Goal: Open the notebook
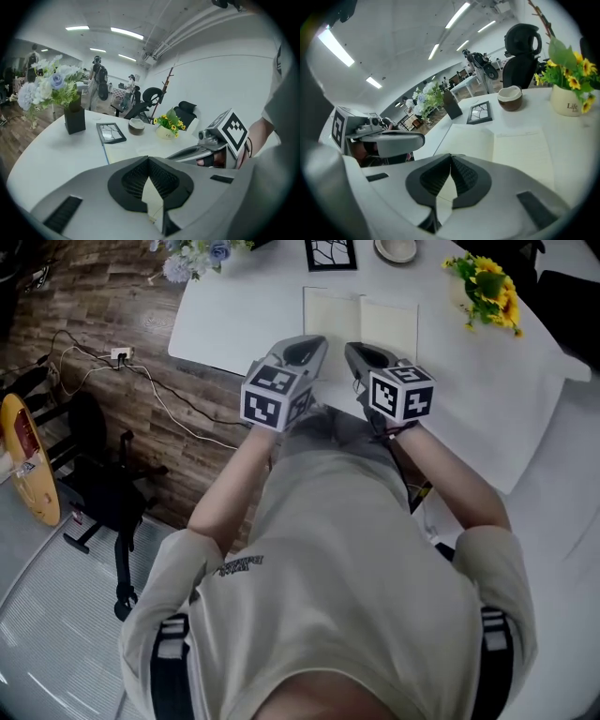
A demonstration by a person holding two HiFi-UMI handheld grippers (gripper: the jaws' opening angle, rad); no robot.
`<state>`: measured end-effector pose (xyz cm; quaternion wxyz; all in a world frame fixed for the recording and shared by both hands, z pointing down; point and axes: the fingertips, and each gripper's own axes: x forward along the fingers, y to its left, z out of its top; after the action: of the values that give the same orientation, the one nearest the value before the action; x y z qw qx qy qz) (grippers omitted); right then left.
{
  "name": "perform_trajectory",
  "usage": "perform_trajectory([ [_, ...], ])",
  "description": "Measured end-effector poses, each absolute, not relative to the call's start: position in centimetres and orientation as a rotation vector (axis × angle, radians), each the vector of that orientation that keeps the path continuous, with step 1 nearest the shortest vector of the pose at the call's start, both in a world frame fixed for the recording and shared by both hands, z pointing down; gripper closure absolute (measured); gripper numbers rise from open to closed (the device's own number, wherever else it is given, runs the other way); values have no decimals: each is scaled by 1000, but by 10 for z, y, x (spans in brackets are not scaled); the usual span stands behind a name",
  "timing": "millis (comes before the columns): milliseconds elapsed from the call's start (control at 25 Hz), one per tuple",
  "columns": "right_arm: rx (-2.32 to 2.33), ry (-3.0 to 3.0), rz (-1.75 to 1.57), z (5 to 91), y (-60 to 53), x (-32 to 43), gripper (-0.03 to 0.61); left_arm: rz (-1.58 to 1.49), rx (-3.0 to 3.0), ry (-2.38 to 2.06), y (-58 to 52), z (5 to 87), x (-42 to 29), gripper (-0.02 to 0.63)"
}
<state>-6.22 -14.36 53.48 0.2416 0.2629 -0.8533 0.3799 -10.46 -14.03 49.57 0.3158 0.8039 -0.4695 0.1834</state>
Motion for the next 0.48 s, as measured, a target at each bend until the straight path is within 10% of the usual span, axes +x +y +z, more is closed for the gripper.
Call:
perform_trajectory([
  [480, 828, -2514, 942, 437, -159, -33, 574, 300, 2380, -1346, -157, 406, -66, 612],
])
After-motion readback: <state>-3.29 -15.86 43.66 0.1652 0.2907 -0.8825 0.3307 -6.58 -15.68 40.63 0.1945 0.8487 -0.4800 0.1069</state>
